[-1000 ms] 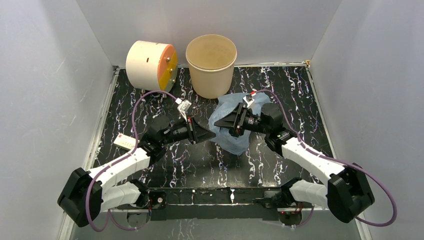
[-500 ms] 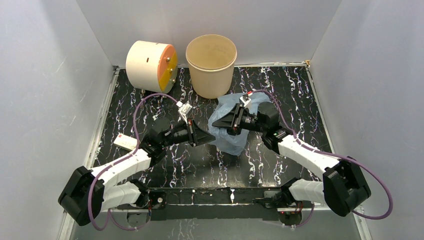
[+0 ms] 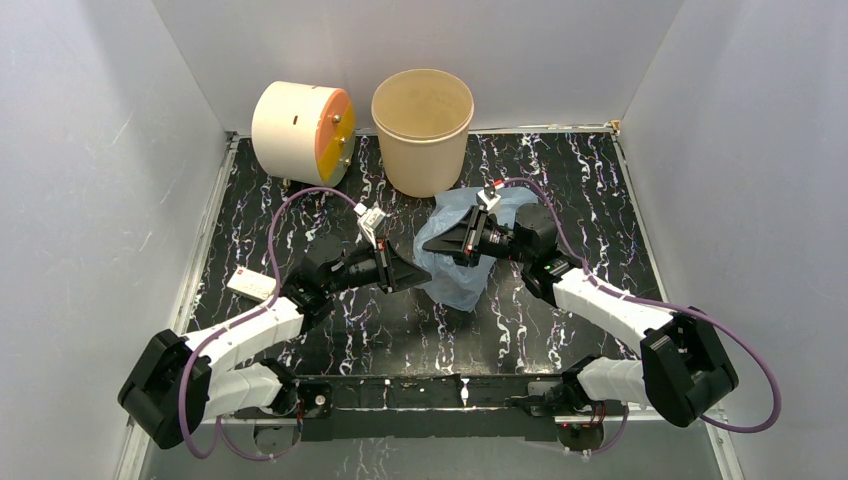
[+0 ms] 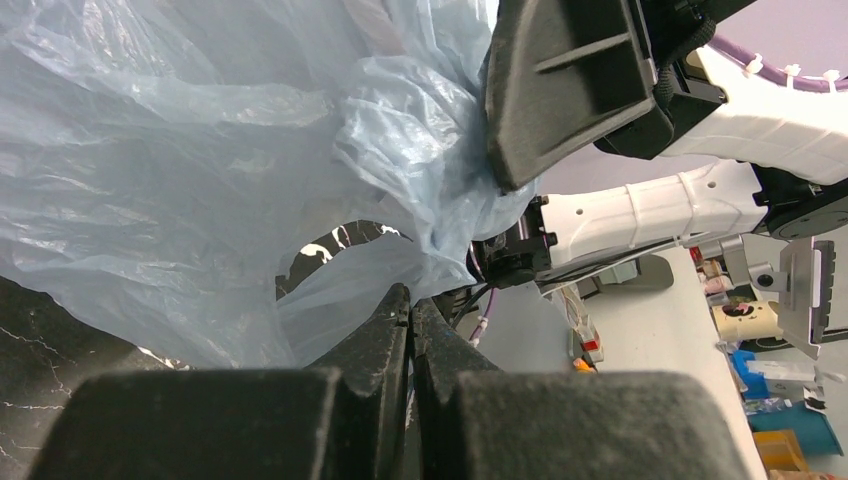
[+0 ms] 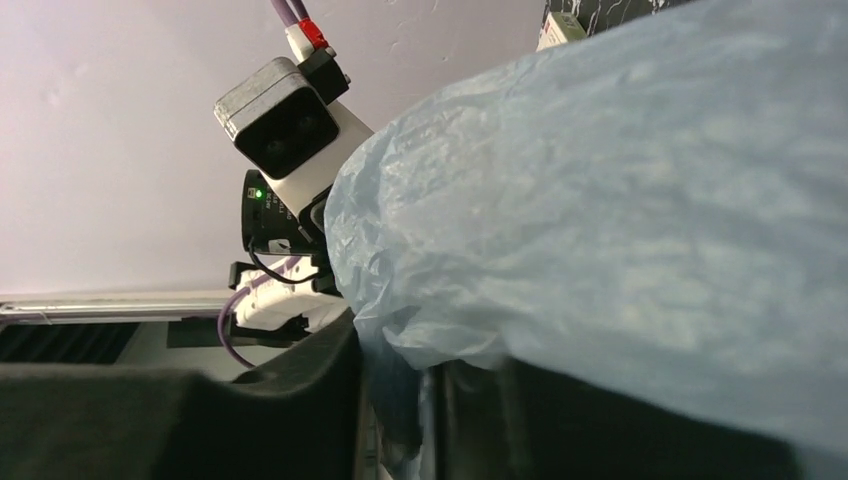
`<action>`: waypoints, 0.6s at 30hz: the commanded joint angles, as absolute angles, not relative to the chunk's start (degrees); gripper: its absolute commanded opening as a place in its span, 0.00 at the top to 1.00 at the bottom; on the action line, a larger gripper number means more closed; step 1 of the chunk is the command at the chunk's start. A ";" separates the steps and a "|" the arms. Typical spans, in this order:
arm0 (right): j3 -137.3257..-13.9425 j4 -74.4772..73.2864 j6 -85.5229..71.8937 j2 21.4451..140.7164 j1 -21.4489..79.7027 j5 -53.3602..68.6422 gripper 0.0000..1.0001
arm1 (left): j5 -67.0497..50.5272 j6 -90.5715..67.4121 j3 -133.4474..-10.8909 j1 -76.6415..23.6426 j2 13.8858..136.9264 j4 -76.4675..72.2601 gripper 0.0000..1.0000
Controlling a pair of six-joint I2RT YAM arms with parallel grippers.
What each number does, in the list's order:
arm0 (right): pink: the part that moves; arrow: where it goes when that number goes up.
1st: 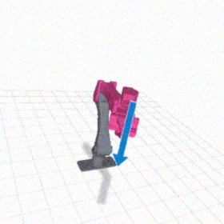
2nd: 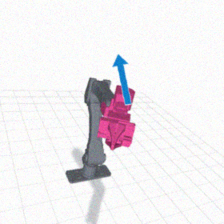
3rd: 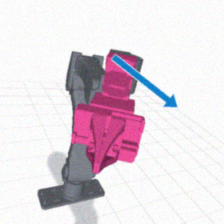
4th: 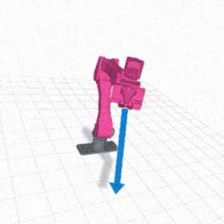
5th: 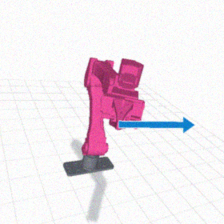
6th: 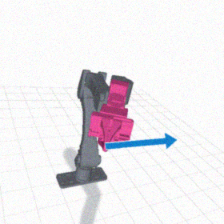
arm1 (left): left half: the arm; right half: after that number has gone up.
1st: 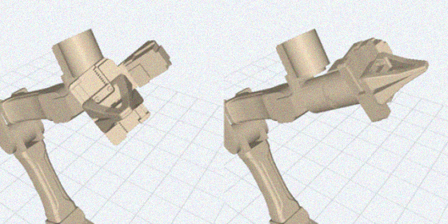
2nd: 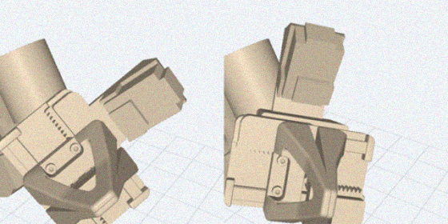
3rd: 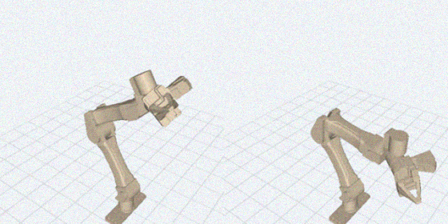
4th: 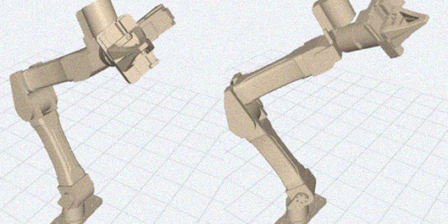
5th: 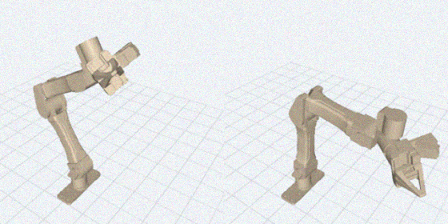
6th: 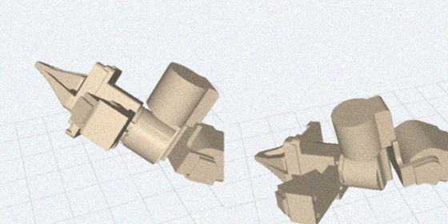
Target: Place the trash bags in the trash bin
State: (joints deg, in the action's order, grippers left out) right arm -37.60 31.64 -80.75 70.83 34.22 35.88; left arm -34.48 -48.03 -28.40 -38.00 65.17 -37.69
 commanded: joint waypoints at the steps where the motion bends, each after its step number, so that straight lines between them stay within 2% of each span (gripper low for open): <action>1: -38.47 33.85 -78.08 70.05 34.37 37.17 0.62 | -34.53 -47.37 -28.52 -38.28 64.40 -39.62 1.00; 7: -38.69 33.06 -76.14 72.31 34.48 40.34 0.55 | -34.13 -47.29 -28.90 -38.31 64.60 -40.16 1.00; 18: -43.64 29.11 -72.13 73.89 36.18 40.35 0.54 | -34.02 -47.99 -28.26 -38.27 64.81 -40.87 1.00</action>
State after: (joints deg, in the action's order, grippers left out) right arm -38.46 29.41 -75.77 73.08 34.98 38.98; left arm -34.46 -48.14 -28.40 -38.02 65.19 -38.54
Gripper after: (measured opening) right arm 0.447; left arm 0.008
